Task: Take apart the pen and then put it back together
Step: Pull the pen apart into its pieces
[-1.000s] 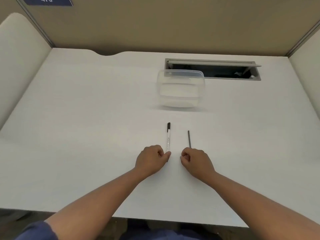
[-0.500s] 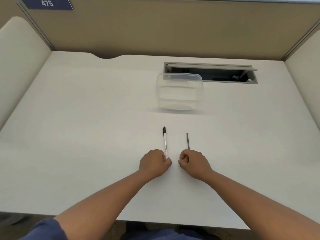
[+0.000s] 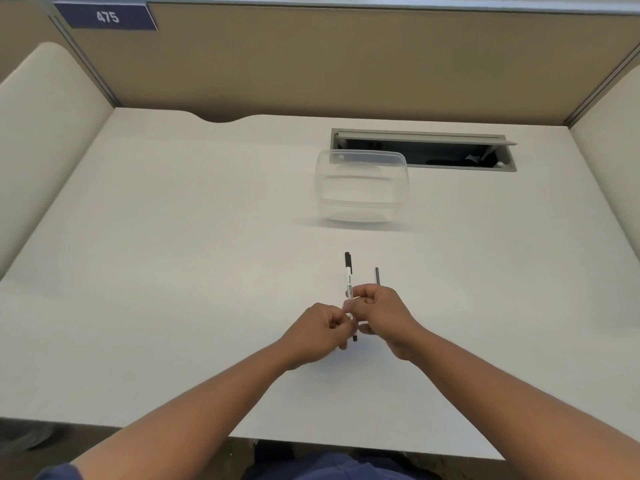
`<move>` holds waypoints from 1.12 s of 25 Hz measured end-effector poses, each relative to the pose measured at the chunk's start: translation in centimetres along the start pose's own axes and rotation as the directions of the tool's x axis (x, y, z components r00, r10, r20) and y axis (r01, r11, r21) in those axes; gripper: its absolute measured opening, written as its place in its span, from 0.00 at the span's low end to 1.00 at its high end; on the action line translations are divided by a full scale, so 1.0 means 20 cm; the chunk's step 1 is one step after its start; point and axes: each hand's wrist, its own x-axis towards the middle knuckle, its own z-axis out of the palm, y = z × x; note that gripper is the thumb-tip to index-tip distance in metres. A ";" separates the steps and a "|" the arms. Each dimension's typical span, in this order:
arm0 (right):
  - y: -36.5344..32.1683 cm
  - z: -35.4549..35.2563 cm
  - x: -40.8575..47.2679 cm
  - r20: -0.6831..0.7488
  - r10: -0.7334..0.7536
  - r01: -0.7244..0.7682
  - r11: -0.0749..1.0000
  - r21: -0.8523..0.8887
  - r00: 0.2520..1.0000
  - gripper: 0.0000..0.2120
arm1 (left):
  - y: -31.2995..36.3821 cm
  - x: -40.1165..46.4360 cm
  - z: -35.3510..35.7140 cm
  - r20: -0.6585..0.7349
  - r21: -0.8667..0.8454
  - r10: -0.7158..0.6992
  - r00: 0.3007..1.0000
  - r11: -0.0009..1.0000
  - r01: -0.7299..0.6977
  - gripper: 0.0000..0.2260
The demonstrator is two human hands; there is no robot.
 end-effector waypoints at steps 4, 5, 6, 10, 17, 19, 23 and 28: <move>-0.05 -0.02 -0.05 -0.014 -0.026 0.026 1.000 -0.008 1.000 0.10 | 0.09 -0.05 -0.07 -0.120 0.466 0.239 0.964 0.870 -0.158 0.10; -0.06 -0.03 -0.06 -0.008 -0.034 0.034 0.999 -0.020 0.999 0.09 | 0.09 -0.05 -0.09 -0.175 0.613 0.416 0.893 0.755 -0.231 0.07; -0.07 -0.04 -0.07 -0.003 -0.042 0.042 0.998 -0.037 0.999 0.09 | 0.08 -0.04 -0.12 -0.175 0.728 0.567 0.805 0.625 -0.281 0.11; -0.10 -0.04 -0.10 -0.005 -0.090 0.089 0.989 -0.121 0.996 0.05 | 0.02 0.07 -0.19 -0.013 0.842 0.723 0.691 0.380 -0.381 0.18; -0.16 -0.07 -0.15 0.024 -0.117 0.117 0.993 0.002 0.993 0.07 | 0.01 0.05 -0.17 -0.164 0.707 0.615 0.771 0.618 -0.343 0.07; -0.16 -0.07 -0.16 0.033 -0.148 0.145 0.987 0.073 0.988 0.06 | 0.03 0.03 -0.15 -0.188 0.549 0.519 0.834 0.759 -0.350 0.07; -0.13 -0.03 -0.15 -0.067 -0.237 0.241 0.969 0.061 0.969 0.04 | 0.10 0.00 -0.10 -0.202 0.263 0.371 0.906 0.912 -0.315 0.06; -0.11 -0.02 -0.13 -0.093 -0.312 0.315 0.949 0.014 0.946 0.04 | 0.16 -0.03 -0.11 -0.170 0.310 0.315 0.934 0.916 -0.253 0.15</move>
